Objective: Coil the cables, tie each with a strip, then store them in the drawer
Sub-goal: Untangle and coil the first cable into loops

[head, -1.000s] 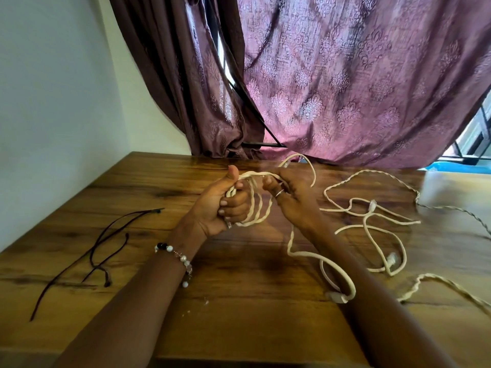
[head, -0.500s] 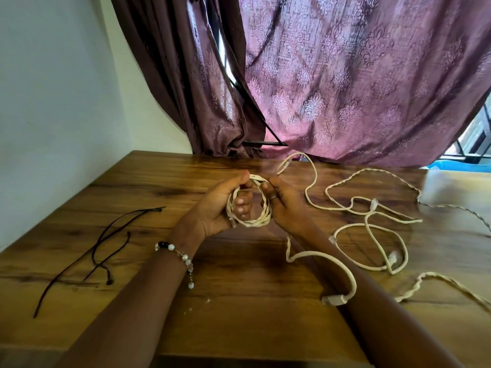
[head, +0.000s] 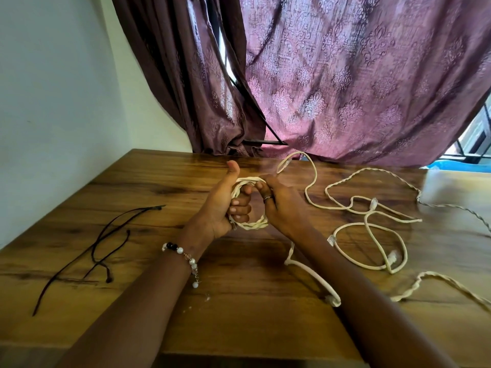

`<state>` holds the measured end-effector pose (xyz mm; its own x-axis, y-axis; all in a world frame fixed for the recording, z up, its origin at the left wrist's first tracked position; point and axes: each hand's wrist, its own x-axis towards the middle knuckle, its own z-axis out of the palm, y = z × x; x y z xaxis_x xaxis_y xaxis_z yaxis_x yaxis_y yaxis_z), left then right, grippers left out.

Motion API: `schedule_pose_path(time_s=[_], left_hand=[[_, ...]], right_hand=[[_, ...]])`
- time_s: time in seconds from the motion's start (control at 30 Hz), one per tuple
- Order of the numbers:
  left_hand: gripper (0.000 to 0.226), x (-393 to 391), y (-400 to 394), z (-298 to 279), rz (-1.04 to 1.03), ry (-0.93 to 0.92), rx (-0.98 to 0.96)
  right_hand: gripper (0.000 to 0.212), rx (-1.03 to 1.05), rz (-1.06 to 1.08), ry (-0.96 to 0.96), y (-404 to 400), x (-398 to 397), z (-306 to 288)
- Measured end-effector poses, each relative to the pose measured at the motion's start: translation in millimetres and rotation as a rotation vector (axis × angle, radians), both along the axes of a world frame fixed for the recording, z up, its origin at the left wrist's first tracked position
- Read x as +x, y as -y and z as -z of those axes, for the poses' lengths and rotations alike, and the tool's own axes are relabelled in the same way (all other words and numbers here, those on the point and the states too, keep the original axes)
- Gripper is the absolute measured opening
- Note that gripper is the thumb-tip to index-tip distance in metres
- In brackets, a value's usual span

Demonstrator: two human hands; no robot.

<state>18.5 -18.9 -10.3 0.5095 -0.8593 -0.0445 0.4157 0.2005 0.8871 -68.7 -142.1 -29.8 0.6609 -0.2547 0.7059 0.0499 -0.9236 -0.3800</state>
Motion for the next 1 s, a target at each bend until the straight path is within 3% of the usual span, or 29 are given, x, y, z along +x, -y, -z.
schedule_pose_path(time_s=[0.2,0.27,0.37,0.43,0.53,0.6,0.77,0.93,1.0], left_hand=[[0.055,5,-3,-5,0.01,-0.076,-0.015],[0.059,11,-4,-7,-0.04,-0.161,-0.057],[0.064,20,-3,-6,-0.148,-0.291,-0.108],[0.066,24,-5,-7,-0.224,-0.378,-0.157],[0.061,32,-11,-10,-0.349,-0.501,-0.261],[0.055,38,-15,-10,-0.469,-0.489,-0.259],[0.054,37,-13,-10,-0.619,-0.44,-0.263],[0.051,38,-13,-11,-0.696,-0.394,-0.274],[0.049,40,-17,-13,-0.737,-0.376,-0.292]], right_hand=[[0.036,0.194,-0.181,-0.064,10,0,-7],[0.029,0.433,-0.255,-0.103,10,0,-11],[0.049,0.915,-0.368,-0.217,7,-1,-17],[0.054,0.993,-0.382,-0.334,11,-6,-18],[0.05,0.866,-0.378,-0.542,18,-17,-18],[0.042,0.721,-0.323,-0.602,20,-22,-21],[0.025,-0.194,-0.033,-0.691,13,-25,-30],[0.027,-0.615,0.066,-0.825,-19,-32,-40],[0.027,-0.742,0.13,-0.789,-26,-32,-43]])
